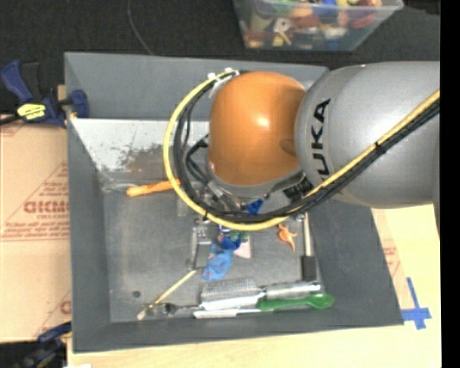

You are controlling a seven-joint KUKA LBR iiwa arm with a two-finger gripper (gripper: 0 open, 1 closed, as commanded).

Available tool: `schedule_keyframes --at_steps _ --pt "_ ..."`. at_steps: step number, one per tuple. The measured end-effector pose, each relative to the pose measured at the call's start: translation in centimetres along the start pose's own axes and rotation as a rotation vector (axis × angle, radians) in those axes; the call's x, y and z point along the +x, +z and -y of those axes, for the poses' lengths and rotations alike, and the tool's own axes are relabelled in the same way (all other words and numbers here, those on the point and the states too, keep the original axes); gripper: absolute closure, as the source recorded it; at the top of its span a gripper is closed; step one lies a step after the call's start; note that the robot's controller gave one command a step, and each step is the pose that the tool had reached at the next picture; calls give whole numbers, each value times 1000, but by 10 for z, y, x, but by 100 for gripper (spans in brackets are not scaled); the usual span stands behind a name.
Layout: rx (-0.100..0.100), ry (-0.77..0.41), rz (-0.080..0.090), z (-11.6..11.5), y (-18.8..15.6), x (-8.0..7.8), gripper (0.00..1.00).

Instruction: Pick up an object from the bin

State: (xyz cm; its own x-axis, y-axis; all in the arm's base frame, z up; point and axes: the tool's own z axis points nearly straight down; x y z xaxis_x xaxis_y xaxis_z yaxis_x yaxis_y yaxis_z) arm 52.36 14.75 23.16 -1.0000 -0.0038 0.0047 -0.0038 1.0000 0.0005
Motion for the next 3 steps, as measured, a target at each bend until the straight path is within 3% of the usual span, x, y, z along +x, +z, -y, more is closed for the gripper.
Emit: schedule_keyframes --at_steps 1,2,3 --pt "-1 5 8 1 -4 -2 0" --pt "1 -302 11 32 80 -29 0" --pt "1 -246 15 115 160 -62 0"
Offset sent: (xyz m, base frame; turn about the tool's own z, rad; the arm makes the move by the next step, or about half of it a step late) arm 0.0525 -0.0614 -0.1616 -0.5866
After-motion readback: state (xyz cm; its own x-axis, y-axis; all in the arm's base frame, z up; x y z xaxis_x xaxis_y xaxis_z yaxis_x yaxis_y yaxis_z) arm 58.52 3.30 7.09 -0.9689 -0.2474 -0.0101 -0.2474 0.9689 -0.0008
